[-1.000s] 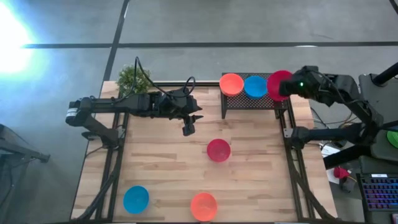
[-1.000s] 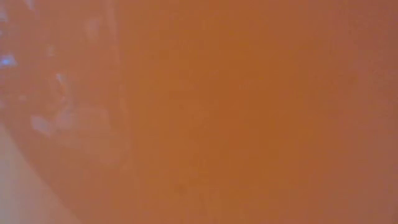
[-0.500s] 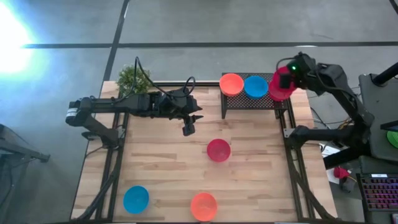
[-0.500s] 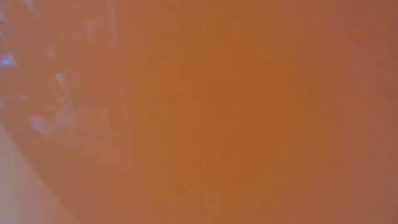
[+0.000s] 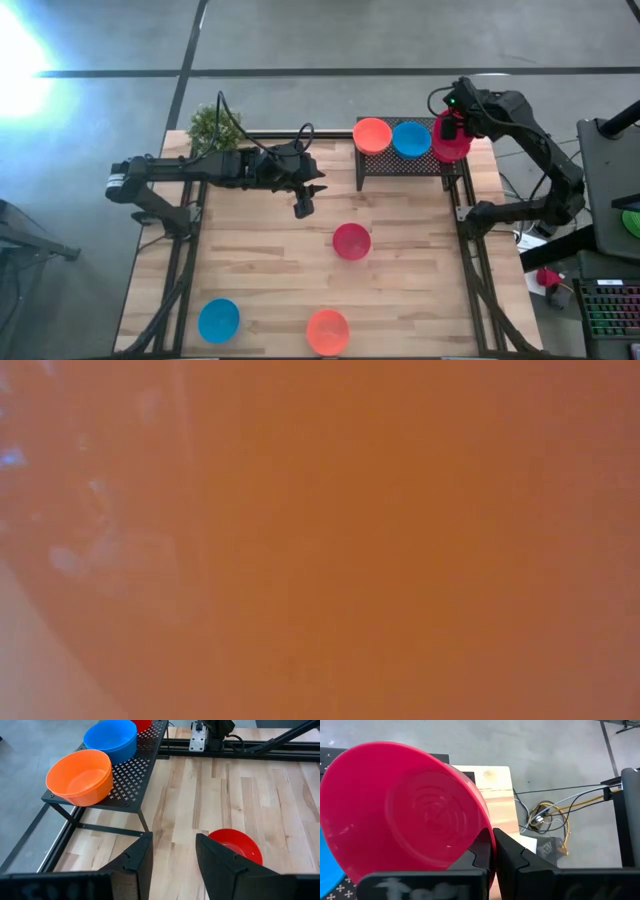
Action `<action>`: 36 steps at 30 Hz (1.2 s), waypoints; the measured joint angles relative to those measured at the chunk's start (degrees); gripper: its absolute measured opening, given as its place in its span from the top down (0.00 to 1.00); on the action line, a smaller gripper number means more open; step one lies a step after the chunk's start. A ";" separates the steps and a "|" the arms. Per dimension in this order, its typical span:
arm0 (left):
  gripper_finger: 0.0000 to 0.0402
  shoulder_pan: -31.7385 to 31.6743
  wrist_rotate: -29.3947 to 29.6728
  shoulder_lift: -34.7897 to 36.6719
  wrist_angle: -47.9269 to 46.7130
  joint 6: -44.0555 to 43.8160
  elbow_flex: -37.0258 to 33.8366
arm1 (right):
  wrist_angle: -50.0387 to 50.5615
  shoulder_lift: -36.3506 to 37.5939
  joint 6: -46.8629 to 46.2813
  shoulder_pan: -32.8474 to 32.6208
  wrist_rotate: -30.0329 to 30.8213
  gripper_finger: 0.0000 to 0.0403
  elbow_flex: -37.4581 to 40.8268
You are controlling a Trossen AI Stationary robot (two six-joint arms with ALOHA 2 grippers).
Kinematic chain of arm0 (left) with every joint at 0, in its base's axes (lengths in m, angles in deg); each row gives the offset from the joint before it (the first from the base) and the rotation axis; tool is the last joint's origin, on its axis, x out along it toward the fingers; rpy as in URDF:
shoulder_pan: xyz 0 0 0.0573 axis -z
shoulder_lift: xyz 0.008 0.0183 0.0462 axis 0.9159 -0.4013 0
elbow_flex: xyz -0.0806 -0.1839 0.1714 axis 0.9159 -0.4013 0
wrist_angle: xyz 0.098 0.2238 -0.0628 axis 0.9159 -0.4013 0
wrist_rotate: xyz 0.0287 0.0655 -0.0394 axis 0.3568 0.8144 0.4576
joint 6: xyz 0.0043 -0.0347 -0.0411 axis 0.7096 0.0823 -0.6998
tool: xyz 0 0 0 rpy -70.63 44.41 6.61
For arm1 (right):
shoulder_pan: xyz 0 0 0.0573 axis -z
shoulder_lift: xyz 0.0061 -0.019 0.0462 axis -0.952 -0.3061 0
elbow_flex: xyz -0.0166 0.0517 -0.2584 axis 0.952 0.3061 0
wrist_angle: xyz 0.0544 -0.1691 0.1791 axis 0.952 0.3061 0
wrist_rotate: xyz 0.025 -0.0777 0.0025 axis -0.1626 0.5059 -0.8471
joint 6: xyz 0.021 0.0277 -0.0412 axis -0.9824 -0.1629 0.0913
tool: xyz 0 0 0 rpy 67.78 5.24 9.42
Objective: Pick & Place Mini bowls
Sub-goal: Stack the right red bowl on top of the red bowl on the shelf, then stack the blue bowl on top of the stacked blue bowls on the shelf
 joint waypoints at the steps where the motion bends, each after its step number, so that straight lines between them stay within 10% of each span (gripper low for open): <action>1: 0.65 0.00 0.00 0.00 0.00 -0.07 0.00 | 0.00 -0.36 0.00 0.00 0.01 0.98 0.02; 25: 0.65 0.00 0.00 0.13 -0.09 -0.05 0.35 | 0.12 -4.24 1.89 -0.09 -0.31 0.97 2.58; 36: 0.65 0.00 0.00 0.17 0.01 -0.05 0.35 | 0.06 -4.24 2.46 -0.07 -0.50 0.75 2.58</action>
